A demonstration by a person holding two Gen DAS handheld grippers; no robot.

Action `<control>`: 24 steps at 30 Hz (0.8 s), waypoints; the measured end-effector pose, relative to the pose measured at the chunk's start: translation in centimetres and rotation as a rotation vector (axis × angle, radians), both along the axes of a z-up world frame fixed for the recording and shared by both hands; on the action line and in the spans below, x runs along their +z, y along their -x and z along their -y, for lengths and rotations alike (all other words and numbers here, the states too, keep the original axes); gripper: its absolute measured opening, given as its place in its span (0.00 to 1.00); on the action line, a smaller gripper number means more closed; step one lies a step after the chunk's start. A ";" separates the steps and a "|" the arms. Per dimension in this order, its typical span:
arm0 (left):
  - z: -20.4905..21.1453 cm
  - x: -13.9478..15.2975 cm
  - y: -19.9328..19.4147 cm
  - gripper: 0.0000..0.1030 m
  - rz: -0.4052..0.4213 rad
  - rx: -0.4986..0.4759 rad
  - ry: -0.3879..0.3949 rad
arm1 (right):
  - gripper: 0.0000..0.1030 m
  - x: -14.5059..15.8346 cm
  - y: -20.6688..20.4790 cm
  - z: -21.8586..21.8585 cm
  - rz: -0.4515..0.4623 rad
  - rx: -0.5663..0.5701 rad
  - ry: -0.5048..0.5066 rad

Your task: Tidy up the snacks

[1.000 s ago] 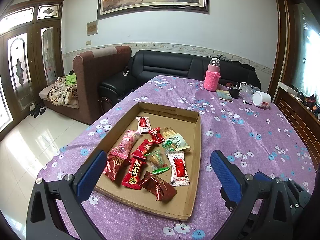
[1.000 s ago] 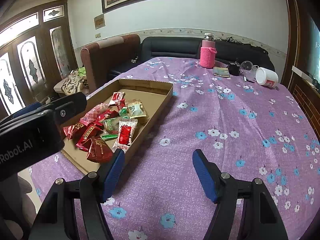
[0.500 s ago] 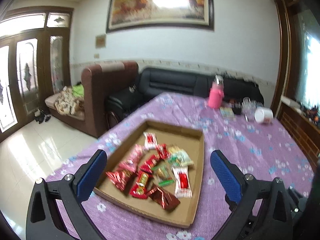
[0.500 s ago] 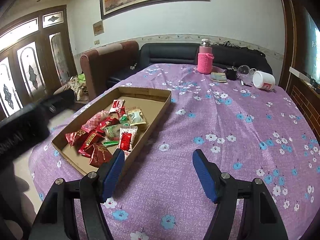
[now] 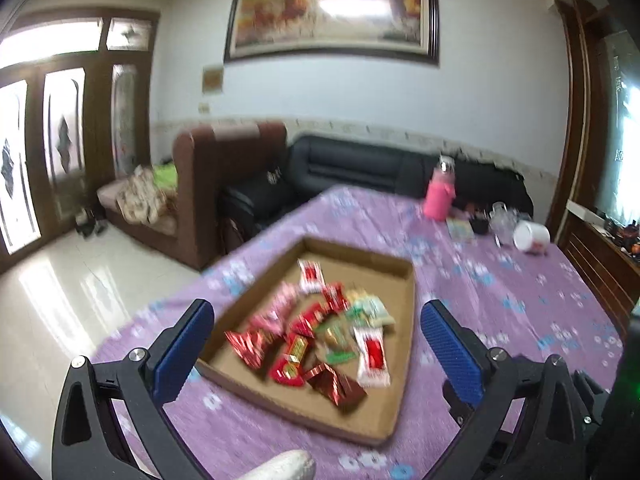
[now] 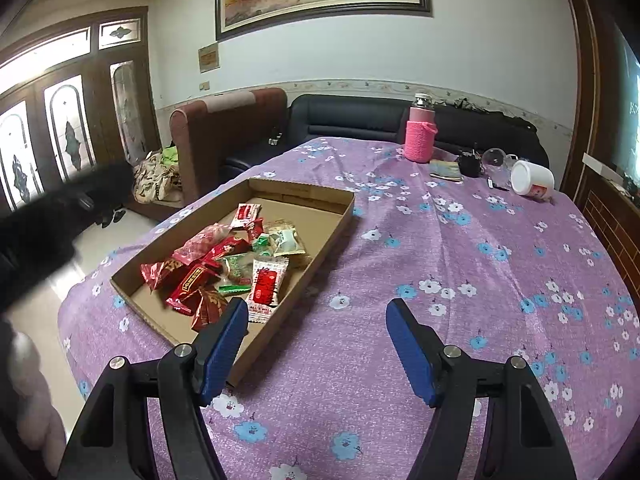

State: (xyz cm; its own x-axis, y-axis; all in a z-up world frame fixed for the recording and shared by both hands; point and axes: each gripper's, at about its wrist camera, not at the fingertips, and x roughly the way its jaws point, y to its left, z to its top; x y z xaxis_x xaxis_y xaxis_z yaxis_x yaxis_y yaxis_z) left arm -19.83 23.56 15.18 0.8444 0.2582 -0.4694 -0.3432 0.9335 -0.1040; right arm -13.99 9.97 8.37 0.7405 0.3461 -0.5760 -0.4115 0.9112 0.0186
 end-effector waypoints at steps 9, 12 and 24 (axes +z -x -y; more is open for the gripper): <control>-0.4 -1.1 -0.8 1.00 -0.061 -0.003 0.032 | 0.77 -0.4 -0.1 -0.7 -0.001 0.017 0.026; -0.6 -1.3 -0.9 1.00 -0.071 -0.003 0.042 | 0.77 -0.5 -0.2 -0.8 -0.005 0.021 0.031; -1.8 -2.1 -1.5 1.00 -0.095 0.012 0.092 | 0.77 -1.1 -0.2 -1.6 -0.022 0.041 0.050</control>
